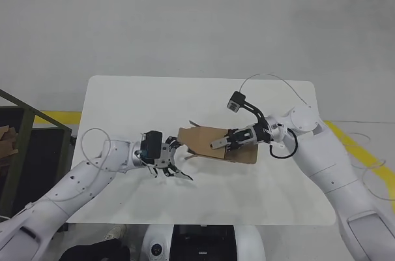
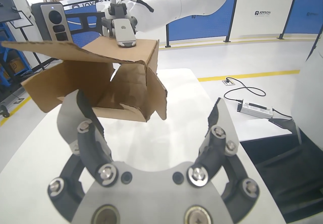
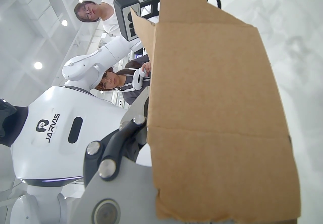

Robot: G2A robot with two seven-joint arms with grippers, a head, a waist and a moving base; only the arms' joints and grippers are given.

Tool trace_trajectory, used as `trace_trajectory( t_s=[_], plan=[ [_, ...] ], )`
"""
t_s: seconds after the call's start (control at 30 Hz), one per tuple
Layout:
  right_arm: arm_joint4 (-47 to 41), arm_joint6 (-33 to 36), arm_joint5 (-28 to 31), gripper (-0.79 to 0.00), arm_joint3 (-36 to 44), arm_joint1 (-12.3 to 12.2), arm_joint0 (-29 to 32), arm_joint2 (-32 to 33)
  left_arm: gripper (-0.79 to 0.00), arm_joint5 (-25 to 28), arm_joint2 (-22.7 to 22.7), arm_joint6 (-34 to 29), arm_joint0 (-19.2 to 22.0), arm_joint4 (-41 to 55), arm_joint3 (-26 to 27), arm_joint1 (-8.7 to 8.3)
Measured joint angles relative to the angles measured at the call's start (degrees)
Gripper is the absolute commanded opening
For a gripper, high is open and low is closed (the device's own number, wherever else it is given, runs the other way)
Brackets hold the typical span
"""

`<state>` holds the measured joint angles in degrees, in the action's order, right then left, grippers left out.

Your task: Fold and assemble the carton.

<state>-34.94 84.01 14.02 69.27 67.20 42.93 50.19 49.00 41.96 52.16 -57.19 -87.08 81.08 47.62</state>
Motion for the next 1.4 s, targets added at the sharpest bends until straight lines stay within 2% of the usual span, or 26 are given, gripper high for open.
trace_trajectory(
  t_s=[0.47, 0.7, 0.83, 1.0, 1.4],
  plan=[
    [0.1, -0.2, -0.1, -0.785, 0.6, 0.1, 0.2, 0.8, 0.000, 0.4, 3.1, -1.3, -3.3, 1.3, -0.1, -0.49],
    [0.5, 0.1, -0.5, -0.785, 0.8, -0.1, 0.5, 1.6, 0.000, -1.8, 5.3, 1.2, -4.7, 2.7, -0.3, -0.55],
    [0.4, -0.1, -0.6, -0.785, 1.4, -0.1, 0.8, 1.8, 0.000, 0.2, 5.6, -0.8, -5.5, 2.1, -0.7, -0.68],
    [0.4, -0.3, -0.8, -0.785, 1.9, 0.1, 0.5, 1.5, 0.000, 2.3, 4.7, -2.7, -5.2, 1.7, -0.3, -0.19],
    [0.9, -0.1, -1.1, -0.785, 1.4, 0.5, 0.2, 0.8, 0.000, 1.9, 4.9, -0.4, -3.9, -0.7, 1.5, 0.60]
  ],
)
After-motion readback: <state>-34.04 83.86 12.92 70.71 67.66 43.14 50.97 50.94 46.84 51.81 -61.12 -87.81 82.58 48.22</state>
